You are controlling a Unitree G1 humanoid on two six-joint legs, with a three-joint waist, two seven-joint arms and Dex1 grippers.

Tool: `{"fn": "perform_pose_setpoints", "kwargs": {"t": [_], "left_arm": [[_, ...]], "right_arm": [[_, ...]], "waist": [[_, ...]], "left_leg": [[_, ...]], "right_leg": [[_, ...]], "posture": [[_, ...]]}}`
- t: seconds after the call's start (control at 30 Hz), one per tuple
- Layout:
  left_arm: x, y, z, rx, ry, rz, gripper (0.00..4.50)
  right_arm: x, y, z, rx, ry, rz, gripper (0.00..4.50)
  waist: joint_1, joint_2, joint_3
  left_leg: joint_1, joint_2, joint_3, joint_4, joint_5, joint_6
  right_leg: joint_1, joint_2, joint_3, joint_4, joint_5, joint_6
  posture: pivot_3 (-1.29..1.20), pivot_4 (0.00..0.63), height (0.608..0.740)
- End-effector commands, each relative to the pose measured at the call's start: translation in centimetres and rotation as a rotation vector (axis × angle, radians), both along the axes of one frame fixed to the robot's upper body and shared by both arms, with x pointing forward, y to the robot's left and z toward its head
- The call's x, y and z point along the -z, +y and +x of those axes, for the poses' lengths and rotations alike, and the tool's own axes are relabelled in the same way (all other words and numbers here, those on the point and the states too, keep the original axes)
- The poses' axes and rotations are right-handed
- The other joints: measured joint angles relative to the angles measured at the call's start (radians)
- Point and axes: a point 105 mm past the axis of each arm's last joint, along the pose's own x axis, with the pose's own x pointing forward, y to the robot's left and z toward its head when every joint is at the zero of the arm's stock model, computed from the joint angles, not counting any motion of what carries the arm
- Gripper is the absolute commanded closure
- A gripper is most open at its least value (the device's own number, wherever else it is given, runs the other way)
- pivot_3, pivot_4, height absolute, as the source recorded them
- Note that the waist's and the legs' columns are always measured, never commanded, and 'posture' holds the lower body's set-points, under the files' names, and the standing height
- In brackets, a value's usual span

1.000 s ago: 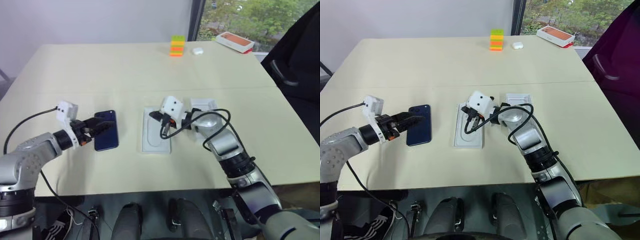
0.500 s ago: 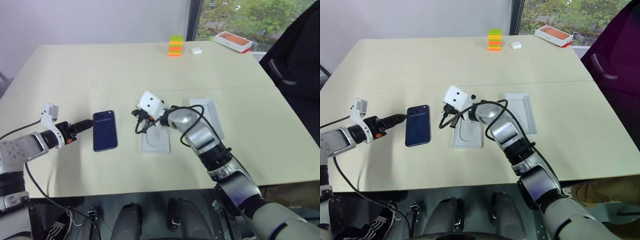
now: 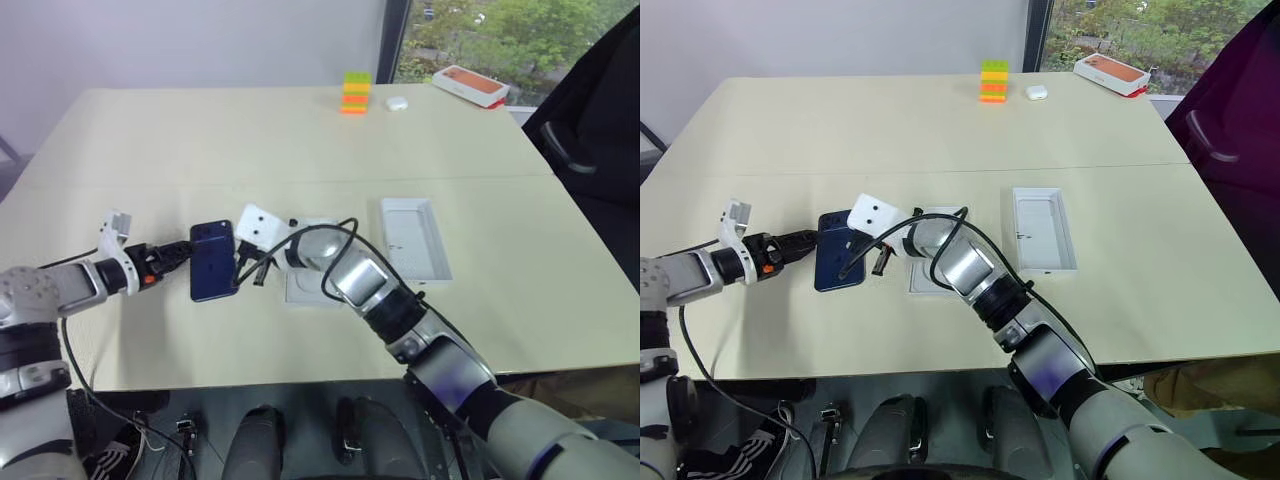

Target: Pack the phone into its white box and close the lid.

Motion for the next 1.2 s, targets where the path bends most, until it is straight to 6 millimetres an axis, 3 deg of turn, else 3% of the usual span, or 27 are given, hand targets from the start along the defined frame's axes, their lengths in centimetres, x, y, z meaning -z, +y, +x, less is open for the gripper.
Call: {"fn": "perform_pose_setpoints", "kwargs": {"t": [0.03, 0.27, 0.5, 0.67, 1.0, 1.2], "left_arm": [[1.9, -1.8, -0.9, 0.1, 0.112, -0.013, 1.16], [2.2, -2.2, -0.9, 0.14, 0.121, -0.005, 1.16], [2.5, -3.8, -0.7, 0.194, 0.134, -0.049, 1.16], [1.2, -5.4, -0.1, 0.211, 0.121, -0.171, 1.16], [2.1, -5.9, -0.6, 0.22, 0.183, 0.058, 1.16], [2.8, -5.3, -0.7, 0.186, 0.176, 0.062, 1.16]], "right_arm": [[1.2, -0.4, 0.3, 0.011, -0.031, -0.09, 4.43], [3.3, -1.3, 0.5, 0.016, -0.025, -0.2, 4.43], [3.2, -1.4, -0.1, -0.007, -0.003, -0.177, 4.43], [3.3, -2.2, -0.2, -0.002, 0.008, -0.18, 4.43], [3.1, -2.4, -0.2, 0.01, 0.007, -0.167, 4.43], [3.2, -2.7, -0.1, 0.012, 0.005, -0.172, 4.43]], "waist": [[0.001, 0.0, 0.0], [0.0, 0.0, -0.002], [0.003, 0.0, -0.002], [0.008, 0.0, -0.003], [0.0, 0.0, -0.004], [0.0, 0.0, -0.004]], "left_leg": [[0.0, 0.0, 0.0, 0.0, 0.0, 0.0], [0.003, -0.001, 0.0, 0.0, 0.0, 0.0], [0.01, -0.001, 0.0, 0.0, 0.0, 0.0], [0.013, -0.003, -0.001, 0.0, 0.0, 0.0], [0.015, -0.004, -0.004, -0.002, -0.001, 0.001], [0.016, -0.004, -0.004, -0.002, -0.001, 0.001]], "right_leg": [[0.0, 0.0, 0.0, 0.0, 0.0, 0.0], [0.003, -0.001, 0.0, 0.0, 0.0, 0.0], [0.01, -0.001, 0.0, 0.0, 0.0, 0.0], [0.014, -0.006, -0.001, 0.0, -0.002, 0.003], [0.015, -0.008, 0.0, 0.0, -0.003, 0.006], [0.016, -0.009, 0.0, 0.0, -0.003, 0.006]], "posture": [[0.0, 0.15, 0.74], [0.0, 0.15, 0.74], [0.0, 0.15, 0.74], [0.0, 0.15, 0.74], [0.0, 0.15, 0.74], [0.0, 0.15, 0.74]]}}
